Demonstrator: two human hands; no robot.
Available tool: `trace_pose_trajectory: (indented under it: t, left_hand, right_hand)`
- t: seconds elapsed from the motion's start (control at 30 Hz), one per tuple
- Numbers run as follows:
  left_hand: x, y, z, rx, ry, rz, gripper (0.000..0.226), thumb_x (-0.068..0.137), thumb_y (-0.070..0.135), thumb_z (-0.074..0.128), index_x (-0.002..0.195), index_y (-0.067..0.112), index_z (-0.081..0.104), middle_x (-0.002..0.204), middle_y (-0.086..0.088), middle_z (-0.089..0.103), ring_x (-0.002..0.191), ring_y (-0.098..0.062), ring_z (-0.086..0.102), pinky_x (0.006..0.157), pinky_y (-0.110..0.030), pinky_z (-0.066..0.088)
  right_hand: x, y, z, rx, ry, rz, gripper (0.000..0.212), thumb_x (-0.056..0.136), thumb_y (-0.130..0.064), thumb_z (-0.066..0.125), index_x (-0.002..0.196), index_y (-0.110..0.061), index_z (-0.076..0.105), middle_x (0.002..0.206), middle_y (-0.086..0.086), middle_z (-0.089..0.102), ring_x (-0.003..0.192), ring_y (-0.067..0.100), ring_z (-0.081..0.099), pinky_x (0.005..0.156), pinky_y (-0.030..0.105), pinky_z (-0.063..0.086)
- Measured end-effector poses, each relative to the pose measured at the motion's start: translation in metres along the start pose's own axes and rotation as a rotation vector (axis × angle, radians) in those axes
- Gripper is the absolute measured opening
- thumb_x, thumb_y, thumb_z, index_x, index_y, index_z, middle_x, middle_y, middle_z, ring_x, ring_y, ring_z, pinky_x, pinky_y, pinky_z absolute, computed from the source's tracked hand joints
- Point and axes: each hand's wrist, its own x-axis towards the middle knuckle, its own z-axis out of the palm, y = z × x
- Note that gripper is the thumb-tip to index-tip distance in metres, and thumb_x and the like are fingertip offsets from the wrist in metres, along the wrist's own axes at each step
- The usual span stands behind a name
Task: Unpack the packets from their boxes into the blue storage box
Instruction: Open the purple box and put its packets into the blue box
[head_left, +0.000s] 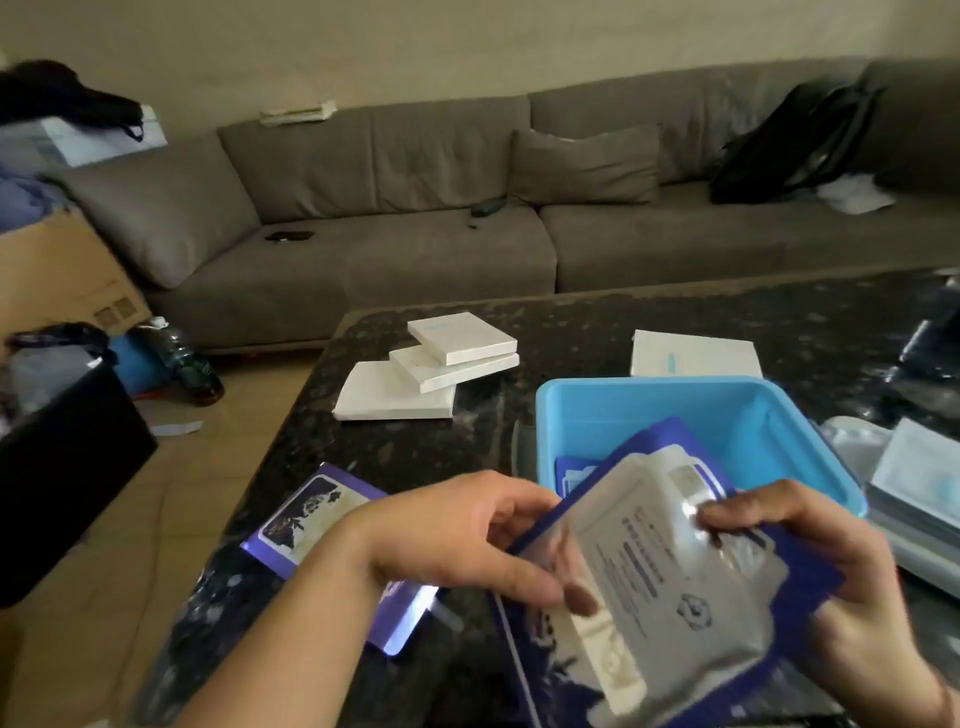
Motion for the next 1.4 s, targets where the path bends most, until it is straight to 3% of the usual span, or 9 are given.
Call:
trace_pose_trajectory:
  t: [0.1,0.2,0.27,0.37,0.5,0.67,0.9,1.1,1.4]
  left_hand:
    - [0.014,0.002,0.004,-0.145,-0.133,0.001,0.038,0.089,-0.012,0.060,0.125,-0.004,0.058,0.127,-0.028,0.061,0.114,-0.037,0.061,0.098,-0.040,0.053]
    - [0.027,0.001,0.009,-0.240,0.049,0.043,0.036,0.088,-0.002,0.066,0.123,0.004,0.062,0.120,-0.018,0.069,0.112,-0.032,0.066,0.095,-0.040,0.054]
    - [0.037,0.002,0.014,-0.253,0.236,0.066,0.037,0.084,0.006,0.069,0.120,0.012,0.065,0.115,-0.009,0.073,0.108,-0.027,0.069,0.093,-0.041,0.055]
    - [0.050,0.004,0.028,-0.274,0.448,0.105,0.035,0.085,0.003,0.069,0.119,0.014,0.065,0.112,-0.006,0.074,0.105,-0.025,0.070,0.090,-0.042,0.057]
    - [0.058,0.008,0.037,-0.321,0.530,0.142,0.038,0.082,0.004,0.072,0.118,0.012,0.065,0.112,-0.006,0.074,0.105,-0.025,0.070,0.088,-0.045,0.058]
    - [0.068,0.017,0.044,-0.379,0.635,0.195,0.038,0.074,-0.003,0.079,0.107,0.014,0.070,0.103,-0.011,0.076,0.096,-0.030,0.073,0.083,-0.049,0.059]
    - [0.086,0.039,0.065,-0.530,0.884,0.275,0.035,0.074,0.004,0.080,0.103,0.023,0.070,0.098,-0.002,0.077,0.091,-0.022,0.074,0.074,-0.043,0.060]
    - [0.092,0.045,0.019,-0.810,0.925,0.177,0.033,0.070,0.011,0.079,0.101,0.015,0.069,0.092,-0.007,0.077,0.083,-0.023,0.075,0.068,-0.040,0.058]
    - [0.104,0.030,-0.033,-0.562,0.702,0.129,0.017,0.092,0.025,0.062,0.102,0.012,0.068,0.085,-0.006,0.074,0.070,-0.016,0.068,0.068,-0.033,0.051]
  right_hand:
    - [0.013,-0.010,-0.002,0.101,0.131,0.065,0.028,0.062,-0.011,0.068,0.082,-0.030,0.076,0.087,-0.007,0.076,0.078,0.005,0.071,0.066,0.014,0.055]
    - [0.017,-0.001,0.001,0.791,0.179,0.385,0.038,0.091,-0.019,0.048,0.124,-0.024,0.067,0.121,0.017,0.067,0.095,0.019,0.072,0.074,0.027,0.058]
    - [0.011,-0.001,0.007,0.865,0.154,0.580,0.058,0.094,-0.047,0.044,0.138,-0.011,0.050,0.108,0.021,0.071,0.087,0.026,0.074,0.069,0.032,0.059]
    - [0.002,0.010,0.008,0.340,0.189,0.658,0.053,0.074,-0.037,0.074,0.120,-0.015,0.063,0.100,0.014,0.075,0.083,0.035,0.073,0.059,0.046,0.059]
    - [0.008,0.012,0.002,0.074,0.163,0.592,0.027,0.085,0.004,0.065,0.109,-0.010,0.064,0.088,0.013,0.075,0.077,0.029,0.073,0.053,0.039,0.059]
    - [0.019,0.007,-0.006,0.066,0.041,0.572,0.021,0.086,0.007,0.064,0.101,-0.007,0.066,0.082,0.013,0.074,0.066,0.026,0.071,0.049,0.034,0.057]
    - [0.030,0.013,-0.005,0.351,0.251,0.559,0.037,0.072,-0.013,0.070,0.108,-0.005,0.068,0.097,0.018,0.074,0.084,0.032,0.073,0.061,0.035,0.059]
    - [0.057,0.008,-0.035,0.024,0.112,0.581,0.034,0.076,-0.010,0.071,0.109,-0.008,0.065,0.093,0.012,0.077,0.084,0.030,0.074,0.076,0.049,0.059]
    - [0.105,0.024,-0.077,-0.226,-0.011,0.624,0.032,0.087,0.003,0.065,0.114,-0.013,0.061,0.086,0.011,0.077,0.077,0.026,0.075,0.064,0.035,0.062]
